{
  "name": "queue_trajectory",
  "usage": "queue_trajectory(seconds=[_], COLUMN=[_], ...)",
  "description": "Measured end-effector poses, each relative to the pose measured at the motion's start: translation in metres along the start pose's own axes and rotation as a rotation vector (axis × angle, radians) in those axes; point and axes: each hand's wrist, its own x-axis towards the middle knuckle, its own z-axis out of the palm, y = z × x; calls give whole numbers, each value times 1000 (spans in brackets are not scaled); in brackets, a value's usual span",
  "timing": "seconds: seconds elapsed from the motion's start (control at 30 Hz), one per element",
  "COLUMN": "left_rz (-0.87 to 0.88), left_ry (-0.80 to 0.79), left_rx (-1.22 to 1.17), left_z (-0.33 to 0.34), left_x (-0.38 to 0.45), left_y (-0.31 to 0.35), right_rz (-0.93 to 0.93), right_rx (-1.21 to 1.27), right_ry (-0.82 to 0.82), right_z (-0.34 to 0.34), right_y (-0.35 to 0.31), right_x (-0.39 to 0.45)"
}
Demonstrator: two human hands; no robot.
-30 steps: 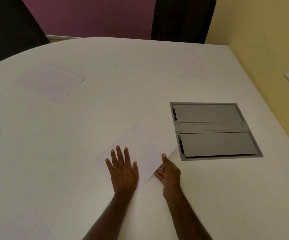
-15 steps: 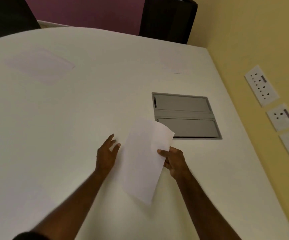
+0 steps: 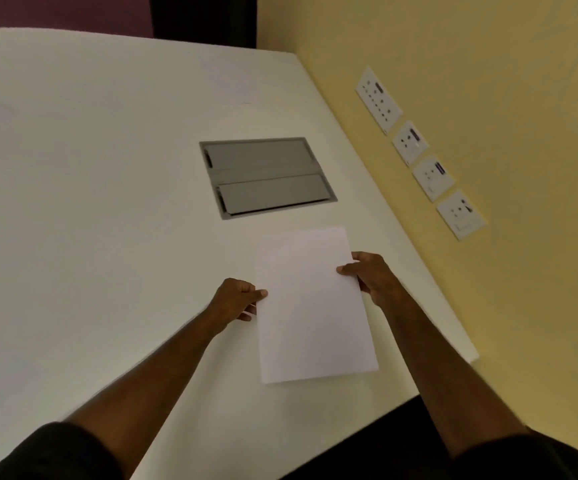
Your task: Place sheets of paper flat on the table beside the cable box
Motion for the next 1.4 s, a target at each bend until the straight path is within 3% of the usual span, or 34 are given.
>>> queue_trajectory(seconds=[0.37, 0.67, 0.87, 1.2, 1.4], left_rz=[-161, -135, -110, -99, -83], left_ry=[59, 194, 262, 306, 267], left_rx=[302, 619, 935, 911, 849], left_z=[124, 153, 156, 158, 154], left_x=[28, 42, 45, 49, 47], left_y=[-55, -78, -77, -88, -86], right_rz=[0, -63, -258, -253, -486], right_rx=[-190, -349, -590, -565, -591], right_ry=[179, 233, 382, 428, 508], right_z=[-44, -36, -30, -34, -29], right_y=[117, 166, 183, 191, 182], right_x=[74, 101, 88, 91, 81])
